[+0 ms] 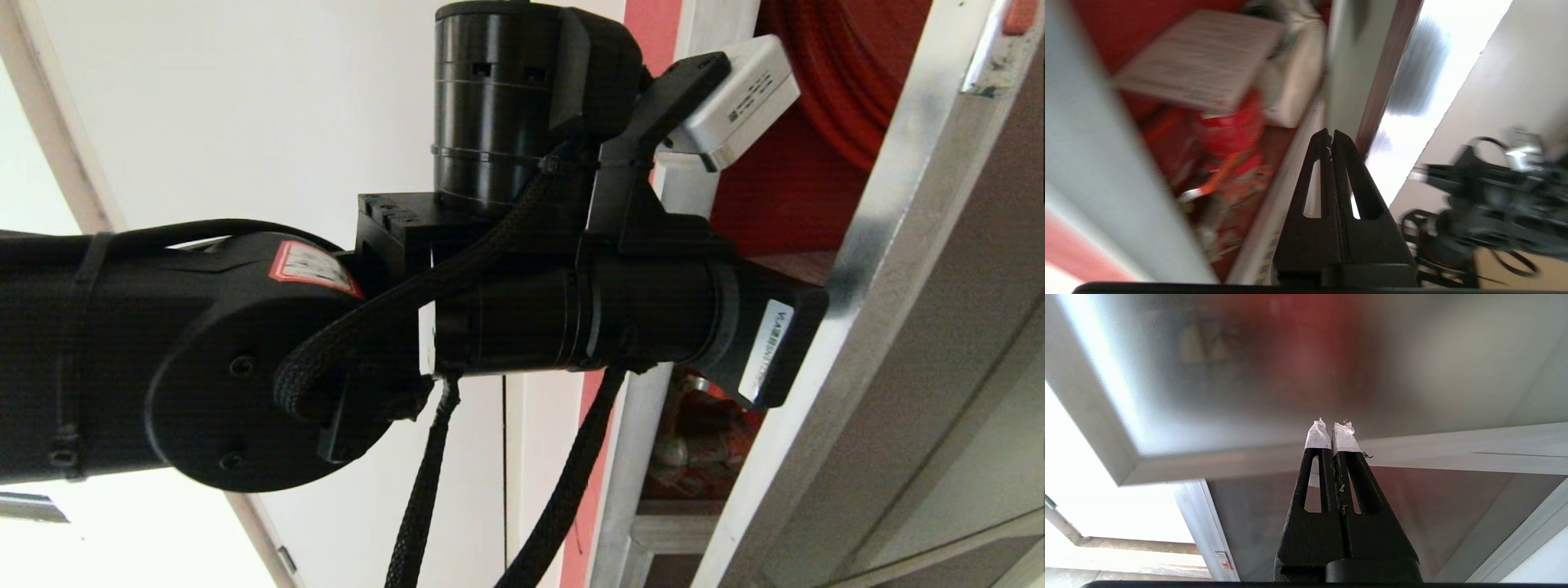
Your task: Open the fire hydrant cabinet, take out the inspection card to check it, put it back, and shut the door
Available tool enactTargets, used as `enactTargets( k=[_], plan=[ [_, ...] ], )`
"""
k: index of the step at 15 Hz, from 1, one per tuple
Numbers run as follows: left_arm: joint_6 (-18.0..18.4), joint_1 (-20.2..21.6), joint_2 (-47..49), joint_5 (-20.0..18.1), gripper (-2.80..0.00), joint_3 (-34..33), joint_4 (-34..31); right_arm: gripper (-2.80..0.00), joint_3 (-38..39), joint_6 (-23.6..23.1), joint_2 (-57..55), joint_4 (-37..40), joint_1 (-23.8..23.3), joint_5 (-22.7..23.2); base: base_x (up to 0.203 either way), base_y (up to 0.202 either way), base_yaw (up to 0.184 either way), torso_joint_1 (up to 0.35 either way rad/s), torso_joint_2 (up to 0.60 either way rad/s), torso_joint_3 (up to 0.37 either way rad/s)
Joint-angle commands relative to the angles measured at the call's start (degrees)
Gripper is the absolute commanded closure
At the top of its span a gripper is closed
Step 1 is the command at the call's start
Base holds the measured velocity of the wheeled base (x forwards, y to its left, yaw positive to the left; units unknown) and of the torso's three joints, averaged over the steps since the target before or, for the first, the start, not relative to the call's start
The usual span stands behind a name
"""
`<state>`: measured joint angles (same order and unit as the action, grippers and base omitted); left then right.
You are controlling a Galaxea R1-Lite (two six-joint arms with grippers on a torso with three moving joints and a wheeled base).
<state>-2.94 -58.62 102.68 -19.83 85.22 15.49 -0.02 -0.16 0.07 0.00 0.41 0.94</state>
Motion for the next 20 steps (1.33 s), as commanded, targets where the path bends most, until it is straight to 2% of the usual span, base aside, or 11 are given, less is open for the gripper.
enactTargets(
  k=[1,14,20],
  plan=[
    [0.0,-2.3,-1.3,-0.1,0.00,0.0,0.2,0.00,0.0,0.0,0.0,0.0,0.0,0.0,0.000,0.000,0.000,0.000,0.00,0.000],
    [0.3,-10.6,-1.4,0.1,0.00,-0.3,0.2,0.00,0.0,0.0,0.0,0.0,0.0,0.0,0.000,0.000,0.000,0.000,0.00,0.000],
    [0.3,-11.4,-1.7,0.1,0.00,-0.5,0.2,0.00,0.0,0.0,0.0,0.0,0.0,0.0,0.000,0.000,0.000,0.000,0.00,0.000]
  ],
)
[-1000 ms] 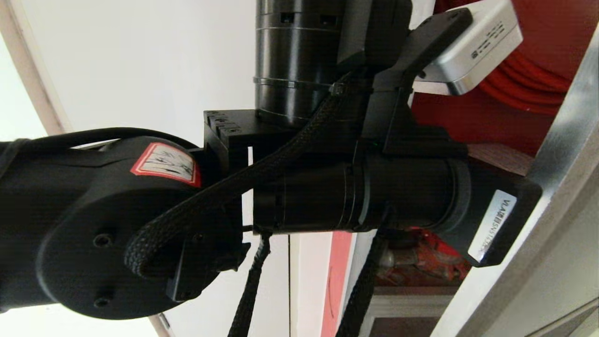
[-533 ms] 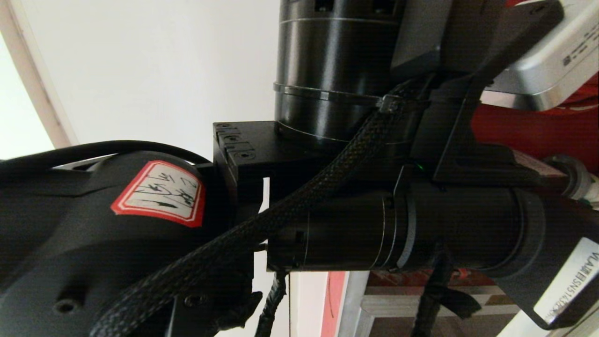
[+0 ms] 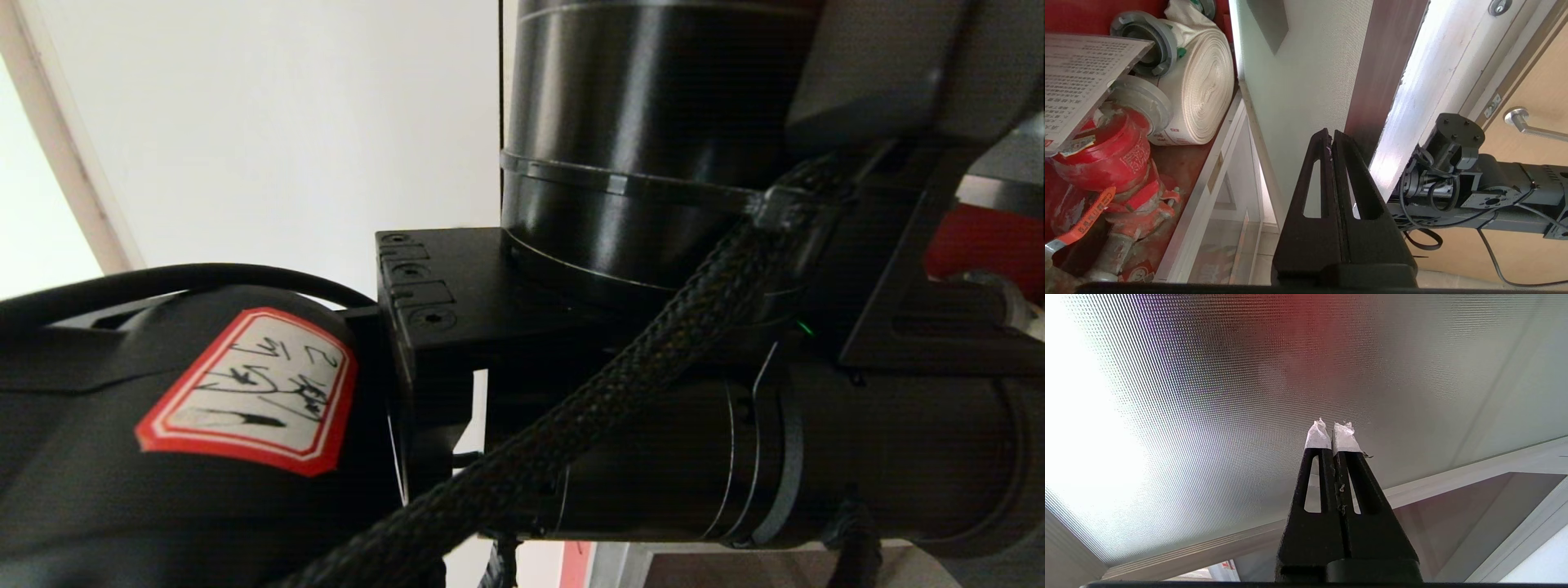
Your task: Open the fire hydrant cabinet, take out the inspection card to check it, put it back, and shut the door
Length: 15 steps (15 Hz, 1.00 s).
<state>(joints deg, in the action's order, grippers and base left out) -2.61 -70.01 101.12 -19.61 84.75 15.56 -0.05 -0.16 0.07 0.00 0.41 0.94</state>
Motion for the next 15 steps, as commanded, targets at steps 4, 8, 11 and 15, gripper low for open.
enactTargets(
  k=[4,8,11,15],
  plan=[
    [0.0,-0.1,-0.6,-0.1,0.00,-0.1,0.0,0.00,0.0,0.0,0.0,0.0,0.0,0.0,0.000,0.000,0.000,0.000,0.00,0.000],
    [0.0,-0.4,-0.8,-0.1,0.00,-0.8,0.0,0.00,0.0,0.0,0.0,0.0,0.0,0.0,0.000,0.000,0.000,0.000,0.00,0.000],
    [0.0,-0.9,-0.9,-0.2,0.00,-0.9,0.1,0.00,0.0,0.0,-0.1,0.0,0.0,0.0,0.000,0.000,0.000,0.000,0.00,0.000],
    [0.0,-1.3,-1.2,0.2,0.00,-1.4,0.0,0.00,0.0,0.0,0.0,0.0,0.0,0.0,0.000,0.000,0.000,0.000,0.00,0.000]
  ],
)
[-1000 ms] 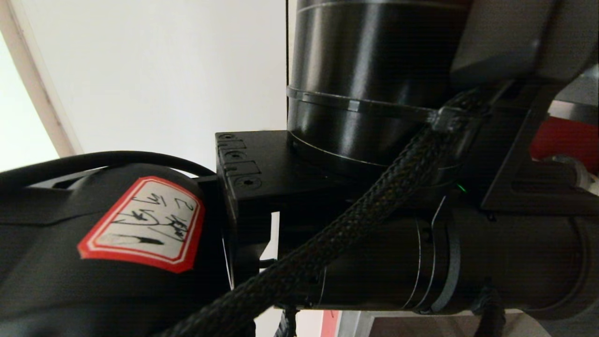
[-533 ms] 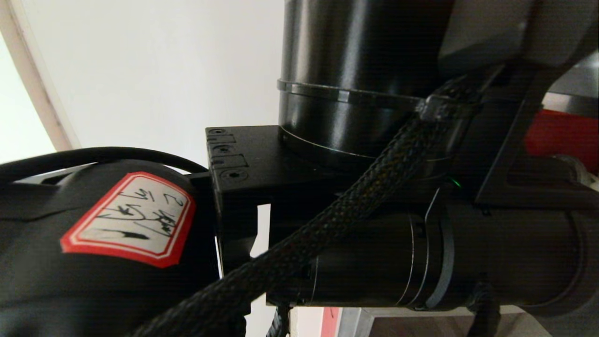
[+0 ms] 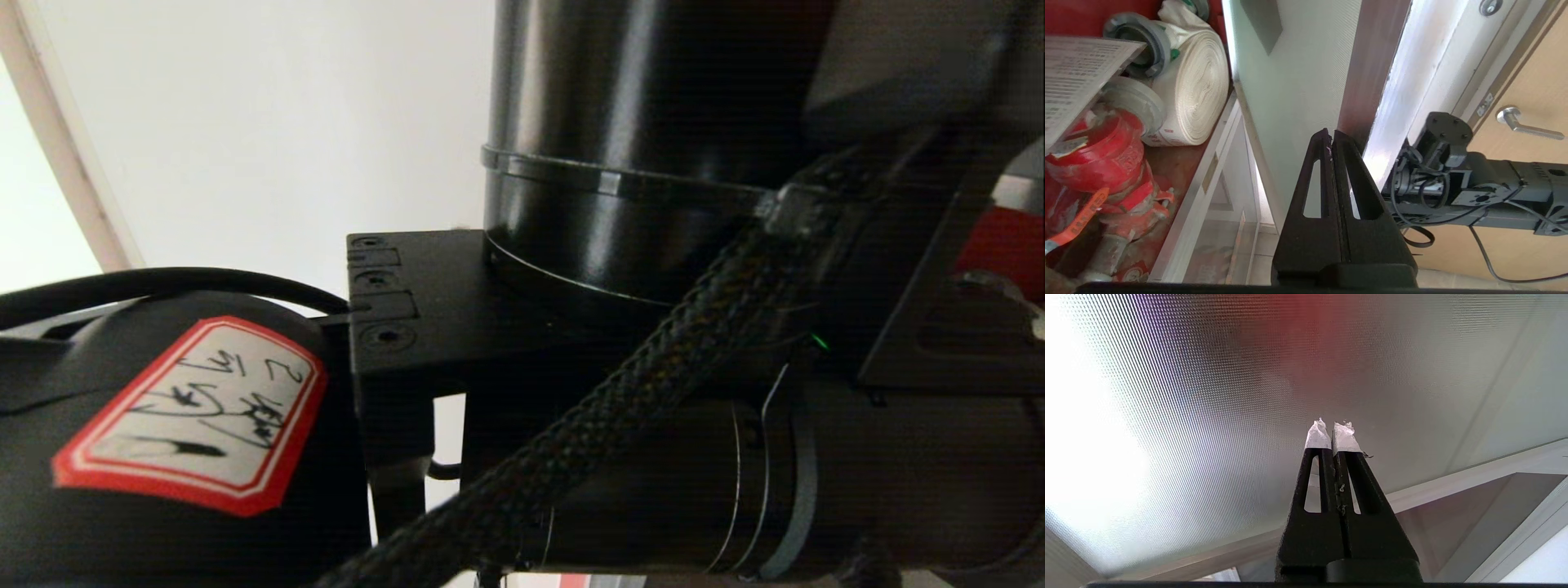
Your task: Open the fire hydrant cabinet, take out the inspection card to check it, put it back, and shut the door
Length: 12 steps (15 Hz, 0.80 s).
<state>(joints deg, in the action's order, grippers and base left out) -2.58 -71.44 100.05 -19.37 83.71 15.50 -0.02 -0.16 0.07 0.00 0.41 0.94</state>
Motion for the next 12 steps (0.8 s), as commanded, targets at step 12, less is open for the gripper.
enactTargets(
  k=[12],
  plan=[
    [1.0,24.6,-7.0,-0.1,0.00,-16.3,0.1,0.00,0.0,0.0,0.0,0.0,0.0,0.0,0.000,0.000,0.000,0.000,0.00,0.000]
  ],
)
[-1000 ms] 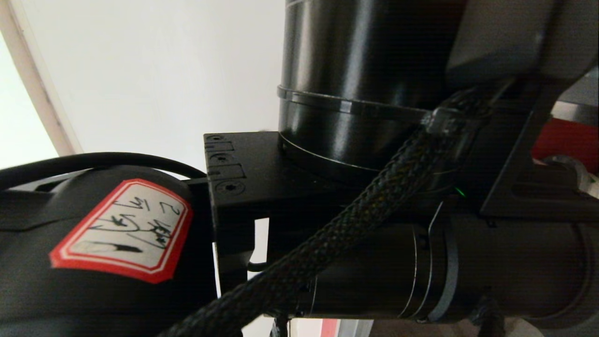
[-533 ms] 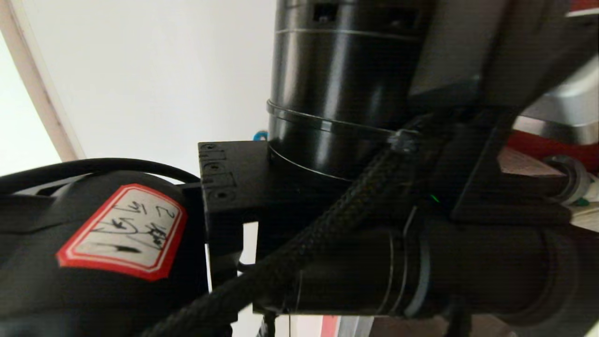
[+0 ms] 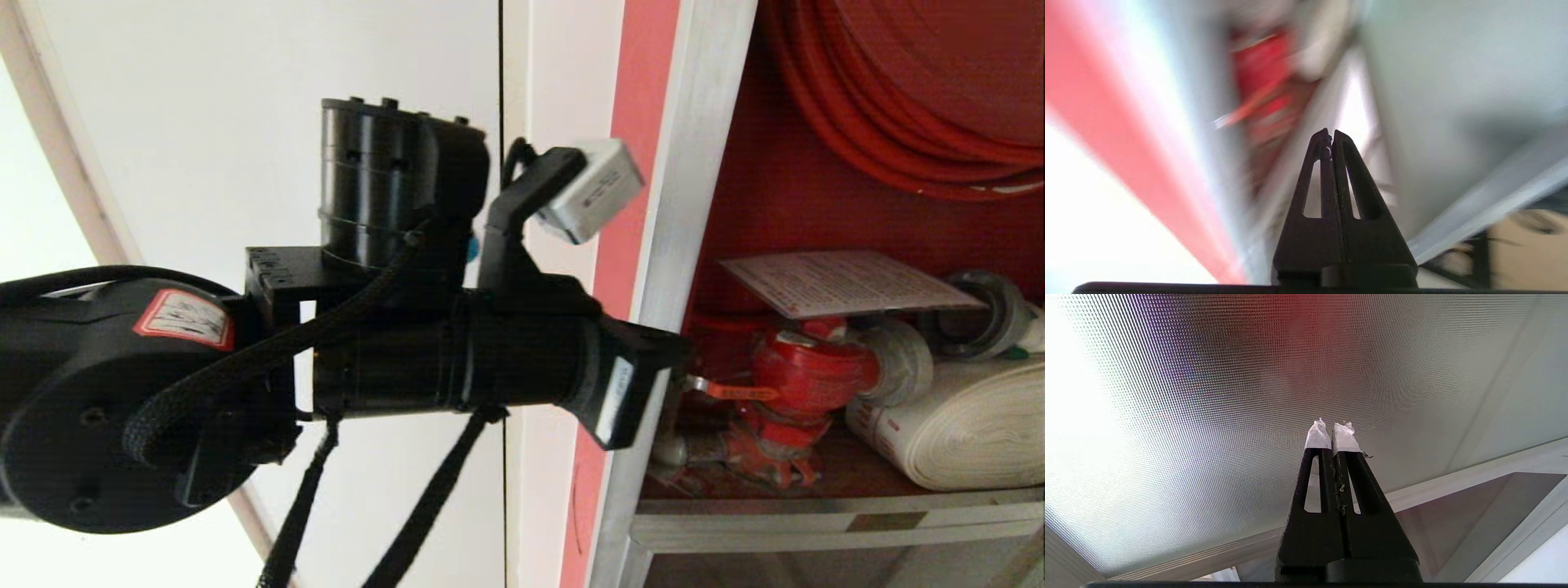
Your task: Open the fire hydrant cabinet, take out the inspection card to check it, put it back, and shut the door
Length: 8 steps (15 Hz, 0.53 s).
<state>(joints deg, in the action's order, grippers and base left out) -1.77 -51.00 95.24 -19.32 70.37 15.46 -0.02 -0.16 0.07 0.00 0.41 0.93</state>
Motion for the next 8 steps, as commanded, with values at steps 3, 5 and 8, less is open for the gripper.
enactTargets(
  k=[3,5,8],
  plan=[
    [3.5,14.5,-7.8,-0.2,0.00,-11.1,0.2,0.00,0.0,0.0,0.0,0.0,0.0,0.0,0.000,0.000,0.000,0.000,0.00,0.000],
    [4.7,20.1,-14.4,-0.3,0.00,-16.6,0.2,0.00,0.0,0.0,0.0,0.0,0.0,0.0,0.000,0.000,0.000,0.000,0.00,0.000],
    [6.7,28.2,-25.0,-0.4,0.00,-24.0,0.2,0.00,-0.1,0.0,0.0,0.0,0.0,0.0,0.000,0.000,0.000,0.000,0.00,0.000]
  ],
)
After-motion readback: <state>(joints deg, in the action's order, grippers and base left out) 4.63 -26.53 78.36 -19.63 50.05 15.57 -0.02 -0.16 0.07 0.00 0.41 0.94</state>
